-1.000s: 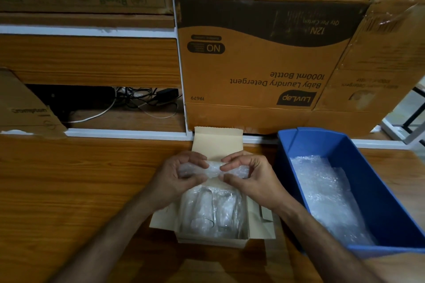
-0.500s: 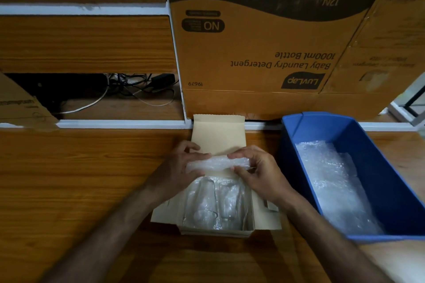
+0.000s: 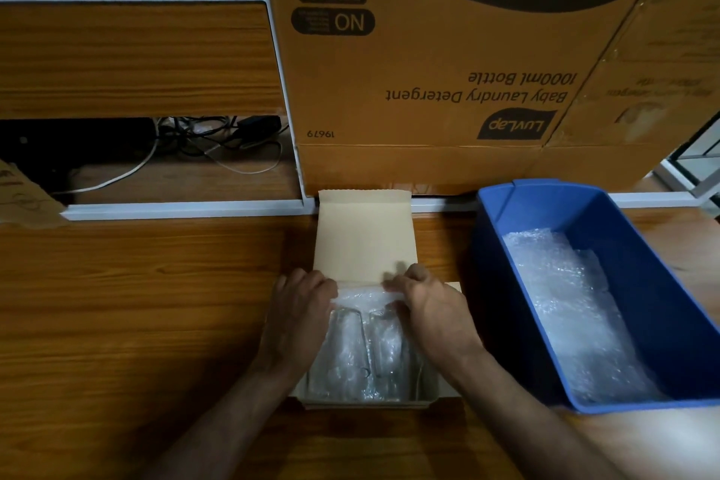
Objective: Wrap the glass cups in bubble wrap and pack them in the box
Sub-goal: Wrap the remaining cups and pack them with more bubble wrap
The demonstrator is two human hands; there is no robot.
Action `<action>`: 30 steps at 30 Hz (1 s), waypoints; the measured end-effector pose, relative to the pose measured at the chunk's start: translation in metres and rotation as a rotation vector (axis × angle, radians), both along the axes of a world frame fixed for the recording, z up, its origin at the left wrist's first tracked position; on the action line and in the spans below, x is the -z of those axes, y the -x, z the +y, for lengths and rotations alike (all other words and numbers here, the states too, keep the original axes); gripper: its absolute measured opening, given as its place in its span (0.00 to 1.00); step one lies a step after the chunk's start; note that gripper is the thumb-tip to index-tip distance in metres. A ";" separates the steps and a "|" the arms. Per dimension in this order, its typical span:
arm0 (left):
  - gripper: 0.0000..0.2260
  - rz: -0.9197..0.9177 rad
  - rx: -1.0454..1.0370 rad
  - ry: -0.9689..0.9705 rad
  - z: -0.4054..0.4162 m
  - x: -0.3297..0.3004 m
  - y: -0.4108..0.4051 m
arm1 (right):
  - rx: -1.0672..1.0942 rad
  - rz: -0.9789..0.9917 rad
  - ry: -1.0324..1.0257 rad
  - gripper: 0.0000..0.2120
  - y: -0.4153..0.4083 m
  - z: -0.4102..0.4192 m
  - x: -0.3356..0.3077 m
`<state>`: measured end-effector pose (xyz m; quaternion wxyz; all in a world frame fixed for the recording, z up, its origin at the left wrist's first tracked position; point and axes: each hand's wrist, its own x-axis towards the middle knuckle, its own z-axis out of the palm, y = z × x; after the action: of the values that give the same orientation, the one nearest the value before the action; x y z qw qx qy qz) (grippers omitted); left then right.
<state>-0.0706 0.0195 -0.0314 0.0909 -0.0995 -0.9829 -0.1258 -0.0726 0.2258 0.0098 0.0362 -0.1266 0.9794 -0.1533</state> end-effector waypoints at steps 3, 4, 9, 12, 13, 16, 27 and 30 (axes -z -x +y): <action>0.14 -0.014 -0.041 0.048 0.001 0.004 0.001 | -0.010 0.063 -0.162 0.17 0.003 -0.010 -0.002; 0.14 -0.022 -0.047 0.070 0.001 0.005 0.002 | -0.014 0.051 -0.183 0.18 0.003 -0.012 -0.001; 0.16 -0.081 -0.025 0.230 0.005 0.006 0.003 | 0.035 -0.011 -0.235 0.19 0.001 -0.017 0.000; 0.18 -0.110 -0.014 0.287 0.007 0.003 0.001 | 0.020 0.032 -0.319 0.19 0.003 -0.020 0.002; 0.18 -0.109 -0.006 0.291 0.008 0.002 -0.001 | 0.014 0.037 -0.358 0.18 0.004 -0.021 0.003; 0.20 -0.191 0.005 0.303 0.016 -0.005 -0.013 | -0.019 -0.019 -0.465 0.15 0.002 -0.022 0.007; 0.38 -0.626 0.154 0.235 0.029 -0.012 -0.033 | -0.086 -0.406 -0.324 0.51 -0.029 -0.041 0.013; 0.41 -0.685 0.173 0.231 0.030 -0.009 -0.031 | -0.060 -0.466 -0.252 0.50 -0.019 -0.045 0.016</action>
<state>-0.0397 0.0496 -0.0229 -0.2660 -0.1438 -0.9520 -0.0474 -0.0537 0.1806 -0.0061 0.2809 -0.1111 0.9517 -0.0539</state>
